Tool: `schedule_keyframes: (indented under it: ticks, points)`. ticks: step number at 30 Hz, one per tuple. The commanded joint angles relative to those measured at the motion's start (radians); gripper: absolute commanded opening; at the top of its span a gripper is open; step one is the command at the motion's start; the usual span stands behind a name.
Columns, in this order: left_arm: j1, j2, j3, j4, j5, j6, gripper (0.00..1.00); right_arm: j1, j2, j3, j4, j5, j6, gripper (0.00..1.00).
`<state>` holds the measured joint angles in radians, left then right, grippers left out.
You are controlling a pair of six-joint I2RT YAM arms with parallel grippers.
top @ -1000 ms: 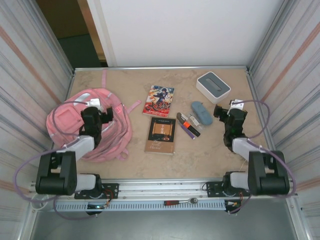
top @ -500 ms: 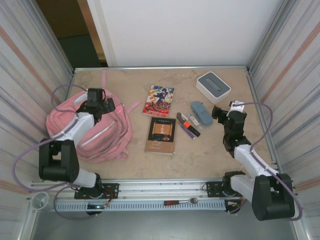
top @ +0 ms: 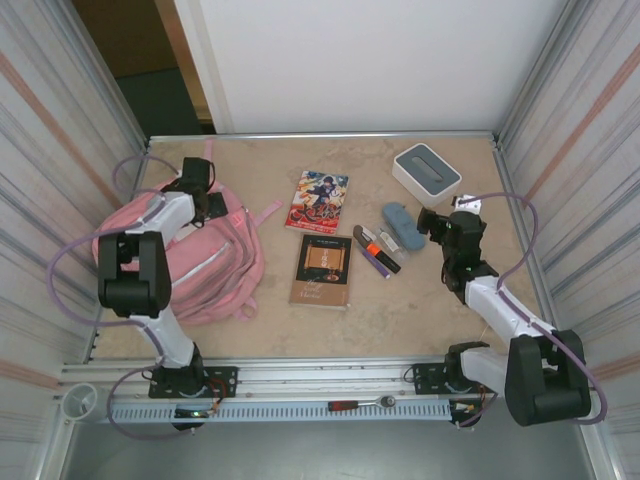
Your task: Pack the student bag
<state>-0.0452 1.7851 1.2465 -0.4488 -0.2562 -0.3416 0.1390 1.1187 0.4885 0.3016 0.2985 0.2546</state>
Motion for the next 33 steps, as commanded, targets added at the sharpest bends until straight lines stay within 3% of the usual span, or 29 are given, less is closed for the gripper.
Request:
schedule_keyframes:
  ticks: [1,5,15,19,23,28,33]
  points:
    - [0.016,0.063,0.07,-0.081,-0.019,-0.017,0.76,0.01,0.019,0.047,-0.021,0.002,0.047,0.99]
    - [0.019,0.123,0.127,-0.112,-0.023,-0.02,0.64,0.011,0.044,0.06,-0.028,-0.005,0.068,0.99]
    - [0.018,0.125,0.107,-0.096,0.025,-0.005,0.2,0.011,0.093,0.108,-0.097,0.038,0.106,0.99]
    - [0.005,0.098,0.109,-0.05,0.066,0.058,0.0,0.011,0.101,0.13,-0.144,0.056,0.136,0.99]
    - [-0.034,0.085,0.158,-0.03,0.098,0.189,0.0,0.01,0.105,0.133,-0.155,0.053,0.149,0.99]
    - [-0.126,0.084,0.233,0.007,0.181,0.448,0.0,0.013,0.097,0.144,-0.177,0.045,0.156,0.99]
    - [-0.215,0.128,0.324,0.001,0.104,0.746,0.0,0.029,0.074,0.164,-0.219,0.033,0.143,0.99]
